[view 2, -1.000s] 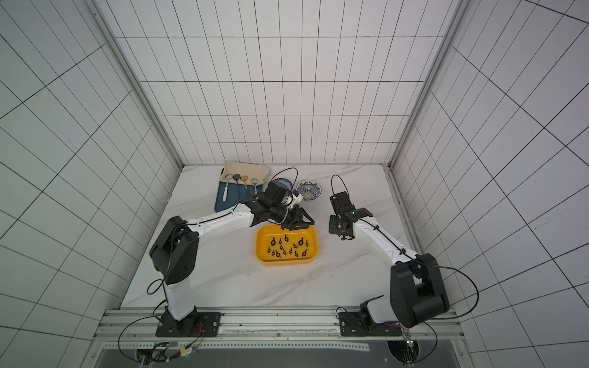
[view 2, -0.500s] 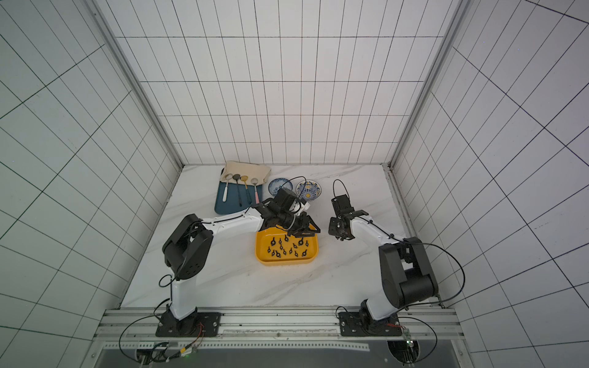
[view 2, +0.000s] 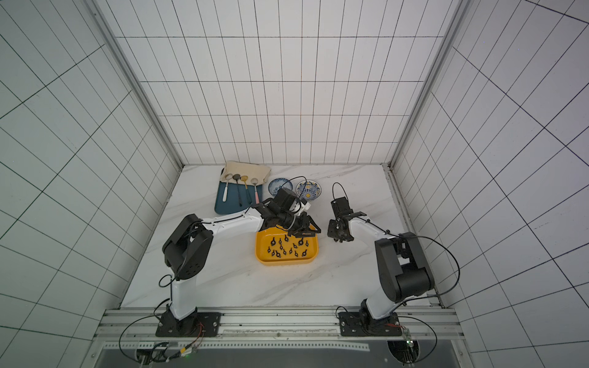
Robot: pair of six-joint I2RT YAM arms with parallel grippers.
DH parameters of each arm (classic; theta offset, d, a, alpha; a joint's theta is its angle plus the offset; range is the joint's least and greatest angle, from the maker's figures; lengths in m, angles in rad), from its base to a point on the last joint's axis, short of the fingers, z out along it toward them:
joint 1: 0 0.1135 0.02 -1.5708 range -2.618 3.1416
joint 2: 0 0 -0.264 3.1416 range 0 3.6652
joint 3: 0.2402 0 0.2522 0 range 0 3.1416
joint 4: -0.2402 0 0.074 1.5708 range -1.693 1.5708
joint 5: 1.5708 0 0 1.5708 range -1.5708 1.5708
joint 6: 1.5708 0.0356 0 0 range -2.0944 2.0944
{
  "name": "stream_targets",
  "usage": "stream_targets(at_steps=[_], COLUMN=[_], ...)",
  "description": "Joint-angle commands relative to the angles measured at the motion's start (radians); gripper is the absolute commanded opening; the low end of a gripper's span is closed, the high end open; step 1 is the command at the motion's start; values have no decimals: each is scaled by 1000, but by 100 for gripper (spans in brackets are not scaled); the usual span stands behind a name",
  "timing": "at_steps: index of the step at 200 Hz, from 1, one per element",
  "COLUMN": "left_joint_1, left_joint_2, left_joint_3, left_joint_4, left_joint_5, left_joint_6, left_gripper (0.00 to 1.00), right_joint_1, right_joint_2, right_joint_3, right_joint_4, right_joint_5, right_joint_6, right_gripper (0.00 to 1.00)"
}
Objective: Take out the wing nut from the storage box
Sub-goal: Place the wing nut at the center of the board, then pick up the wing nut from the storage box.
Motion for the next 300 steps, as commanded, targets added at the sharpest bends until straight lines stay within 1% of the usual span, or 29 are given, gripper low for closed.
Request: stream_targets(at_steps=[1,30,57,96,111,131,151,178,200,231,255,300], left_joint_1=[-1,-1,-1,0,2,19,69,199,321,451,496,505], left_joint_2=[6,3,1,-15,-32,-68,-124,-246,-335,-419,-466,-512], left_joint_3=[-5,-15,-18,-21,-24,-41,-93,-222,-323,-433,-483,-517], left_joint_4=[22,24,26,20,4,-13,-14,-12,-33,-78,-115,-164], left_joint_5=[10,10,11,13,6,0,8,9,14,28,30,23], left_joint_6=[10,10,8,13,26,41,43,41,59,86,104,136], left_gripper=[38,38,39,39,39,39,39,39,39,39,40,40], right_joint_1=[-6,-6,-6,-6,-5,-1,46,205,330,427,468,491], right_joint_2=[17,8,2,-40,-80,-138,-176,-177,-111,16,117,221], right_joint_3=[-33,-40,-37,-26,-13,9,54,138,212,295,359,397], right_joint_4=[-10,-16,-26,-45,-73,-111,-167,-209,-208,-161,-144,-94], right_joint_5=[-9,-16,-22,-3,12,2,7,28,31,-14,-39,-57], right_joint_6=[8,1,-6,-6,-6,-12,-7,26,44,21,-12,-13], right_gripper=[0,5,16,22,24,27,27,27,27,27,29,31])
